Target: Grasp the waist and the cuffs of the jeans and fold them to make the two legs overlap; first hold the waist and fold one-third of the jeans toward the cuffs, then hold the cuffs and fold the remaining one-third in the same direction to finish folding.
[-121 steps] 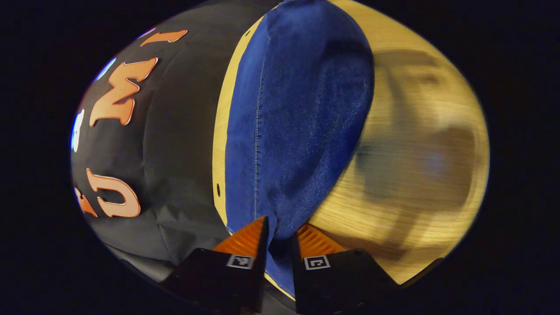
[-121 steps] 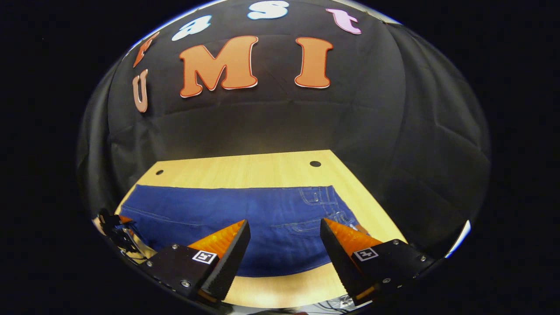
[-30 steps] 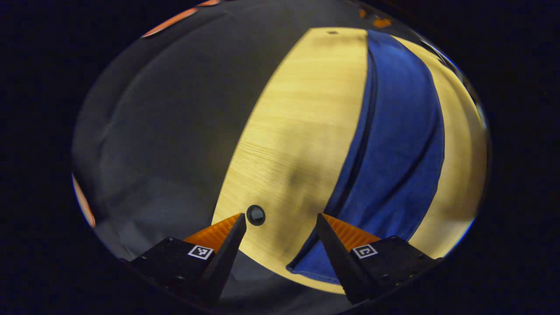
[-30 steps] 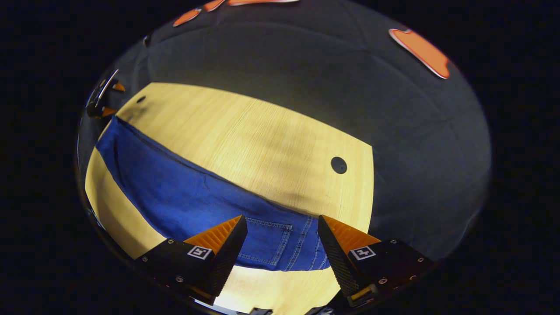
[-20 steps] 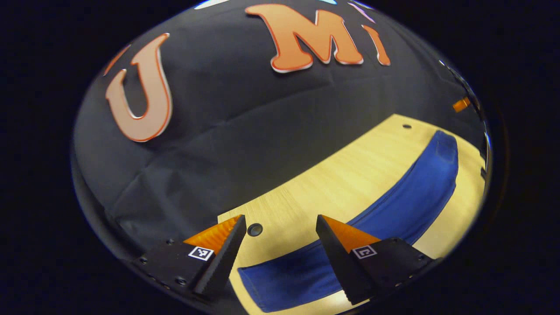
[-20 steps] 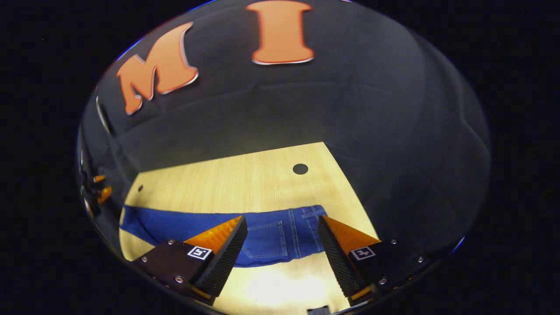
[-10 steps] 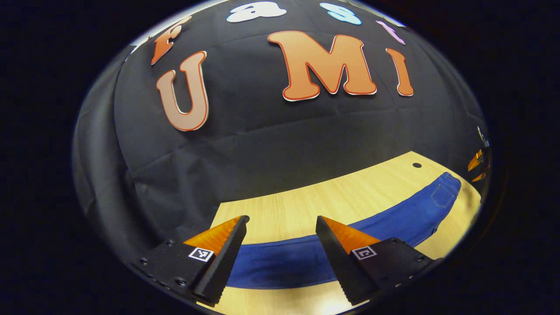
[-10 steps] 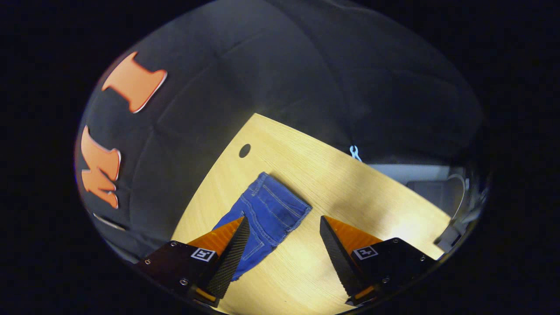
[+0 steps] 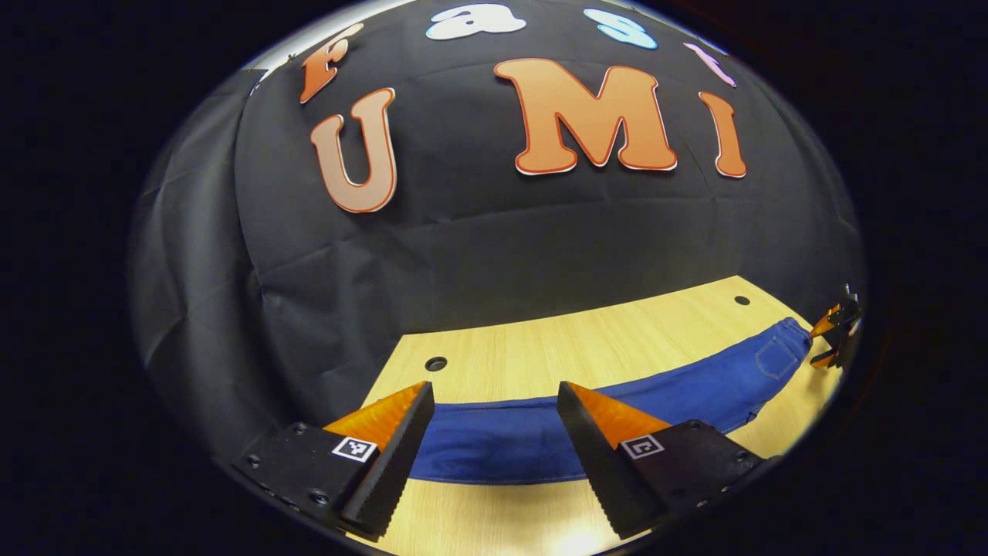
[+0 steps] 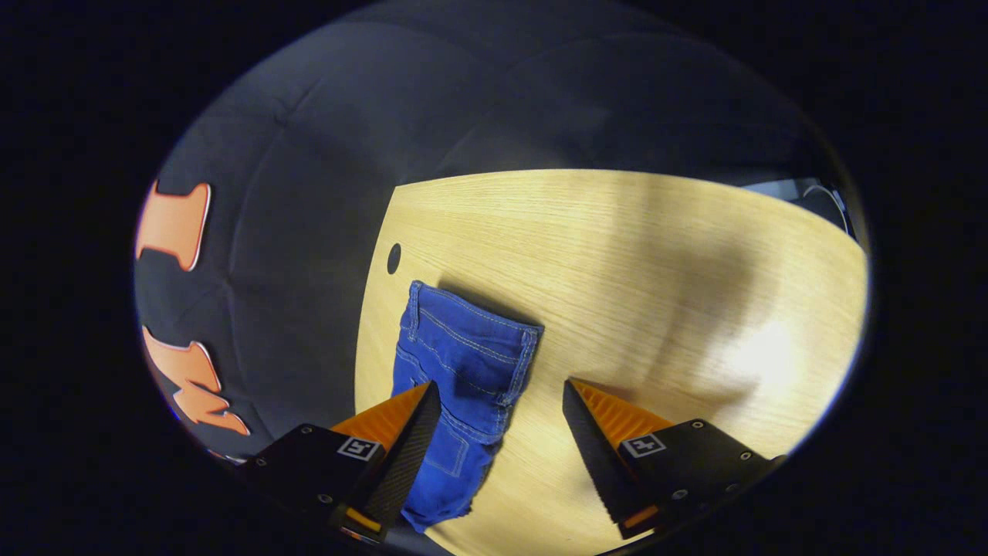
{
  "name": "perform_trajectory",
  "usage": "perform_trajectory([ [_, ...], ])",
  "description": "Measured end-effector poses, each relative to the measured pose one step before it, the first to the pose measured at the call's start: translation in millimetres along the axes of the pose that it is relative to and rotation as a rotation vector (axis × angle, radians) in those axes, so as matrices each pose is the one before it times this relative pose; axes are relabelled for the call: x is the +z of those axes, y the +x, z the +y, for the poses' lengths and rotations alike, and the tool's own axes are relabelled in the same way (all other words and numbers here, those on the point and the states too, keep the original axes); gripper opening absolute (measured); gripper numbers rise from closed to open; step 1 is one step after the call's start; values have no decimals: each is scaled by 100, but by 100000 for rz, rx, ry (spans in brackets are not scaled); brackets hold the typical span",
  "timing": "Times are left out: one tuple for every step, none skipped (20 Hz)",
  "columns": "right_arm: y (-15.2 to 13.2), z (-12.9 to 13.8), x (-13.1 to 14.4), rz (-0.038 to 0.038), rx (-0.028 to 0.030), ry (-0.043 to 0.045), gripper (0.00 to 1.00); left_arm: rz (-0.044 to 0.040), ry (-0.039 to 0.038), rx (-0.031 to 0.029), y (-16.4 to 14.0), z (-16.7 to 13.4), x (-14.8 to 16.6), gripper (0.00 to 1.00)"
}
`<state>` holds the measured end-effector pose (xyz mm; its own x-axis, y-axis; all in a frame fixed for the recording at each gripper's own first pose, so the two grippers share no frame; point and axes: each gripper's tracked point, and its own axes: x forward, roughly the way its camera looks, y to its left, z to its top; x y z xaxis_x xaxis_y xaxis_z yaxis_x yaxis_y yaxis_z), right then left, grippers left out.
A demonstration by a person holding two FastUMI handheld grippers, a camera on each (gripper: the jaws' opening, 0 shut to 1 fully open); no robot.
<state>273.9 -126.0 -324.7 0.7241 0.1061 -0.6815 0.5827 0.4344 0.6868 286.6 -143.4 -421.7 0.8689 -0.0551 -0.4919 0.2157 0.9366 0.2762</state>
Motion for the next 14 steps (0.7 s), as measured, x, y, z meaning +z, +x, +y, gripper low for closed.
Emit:
perform_trajectory([
  [528, 379, 18, -273, 1037, 1428, 97, -143, 540, 843, -244, 236, 88, 100],
  [569, 284, 91, -37, 555, 676, 98, 103, 306, 704, -284, 286, 144, 98],
  [510, 537, 36, 110, 1274, 397, 96, 22, 211, 939, -116, 380, -98, 98],
  [464, 350, 22, 149, 489, -61, 95, 153, -56, 1115, -131, 443, 79, 98],
  [352, -237, 180, -1453, -975, -124, 95, 407, -593, 981, -14, 334, -92, 99],
  [374, -270, 206, -1040, -1507, -359, 91, 458, -947, 449, -175, 149, -11, 100],
  [621, -187, 154, -618, -2965, 402, 86, 751, -625, 453, -120, 94, -311, 99],
  [626, -6, 311, 30, -2191, 1930, 73, 714, -19, 895, -168, 251, -233, 100],
  [649, 460, -173, 430, -382, 2644, 60, 516, -75, 385, 0, 95, -196, 100],
  [197, -200, 99, -1209, -297, -382, 48, 203, -315, 461, -94, 214, -92, 99],
  [539, 310, 251, -3629, 1147, -2290, 35, 312, -505, 394, -149, 279, -86, 100],
  [-29, -96, 187, -3546, 537, -5389, 22, 253, -453, 469, -22, 283, -104, 100],
  [-173, 39, 169, -3979, -722, -3881, 16, 269, -239, 127, -83, 307, -355, 98],
  [-204, -52, 168, -3211, -1087, -4079, 9, 207, 84, 104, 51, 509, -178, 98],
])
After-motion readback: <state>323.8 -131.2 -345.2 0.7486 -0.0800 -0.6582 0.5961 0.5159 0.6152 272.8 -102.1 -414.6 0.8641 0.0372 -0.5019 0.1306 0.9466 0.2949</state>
